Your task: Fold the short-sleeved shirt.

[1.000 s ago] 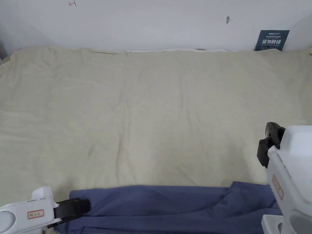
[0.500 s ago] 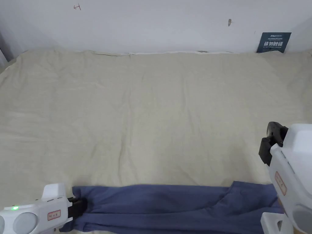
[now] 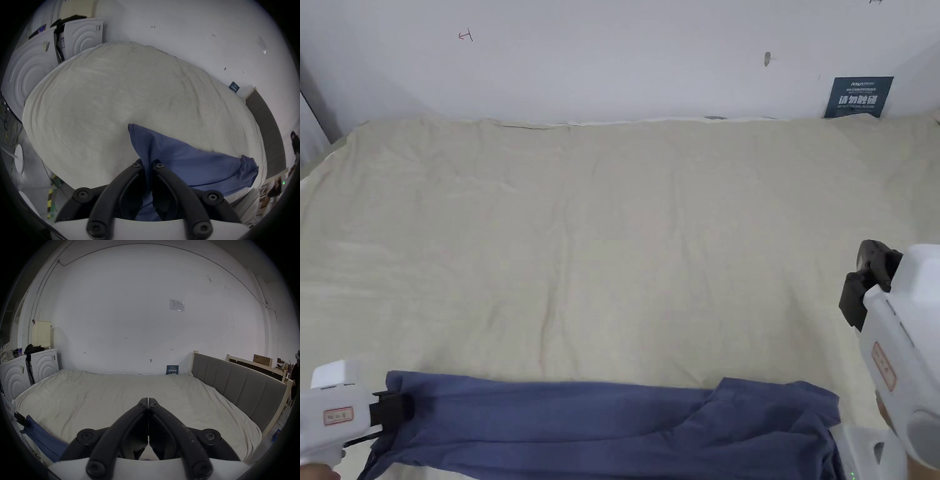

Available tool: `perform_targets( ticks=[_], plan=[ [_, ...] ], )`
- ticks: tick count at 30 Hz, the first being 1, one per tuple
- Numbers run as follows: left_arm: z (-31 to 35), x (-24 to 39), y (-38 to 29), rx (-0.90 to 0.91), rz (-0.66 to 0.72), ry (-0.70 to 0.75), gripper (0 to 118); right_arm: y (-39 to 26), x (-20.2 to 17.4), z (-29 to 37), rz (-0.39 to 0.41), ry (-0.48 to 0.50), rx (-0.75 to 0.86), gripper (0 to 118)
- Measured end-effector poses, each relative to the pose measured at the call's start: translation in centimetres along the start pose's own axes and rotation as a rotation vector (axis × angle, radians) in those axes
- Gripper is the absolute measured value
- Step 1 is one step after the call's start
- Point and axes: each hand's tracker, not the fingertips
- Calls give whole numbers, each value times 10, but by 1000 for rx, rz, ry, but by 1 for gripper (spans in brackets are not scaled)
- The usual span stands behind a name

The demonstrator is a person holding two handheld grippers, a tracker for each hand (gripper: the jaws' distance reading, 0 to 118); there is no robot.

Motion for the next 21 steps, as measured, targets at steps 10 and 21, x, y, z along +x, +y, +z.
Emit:
perform_targets(
  ticks=[10, 21],
  plan=[
    [-4, 121, -19, -55, -64, -264, 9, -5, 8, 9, -17, 7, 1, 2],
    [-72, 235, -52, -187, -159, -361, 9, -9, 29, 21, -18, -17, 0, 2]
  ],
)
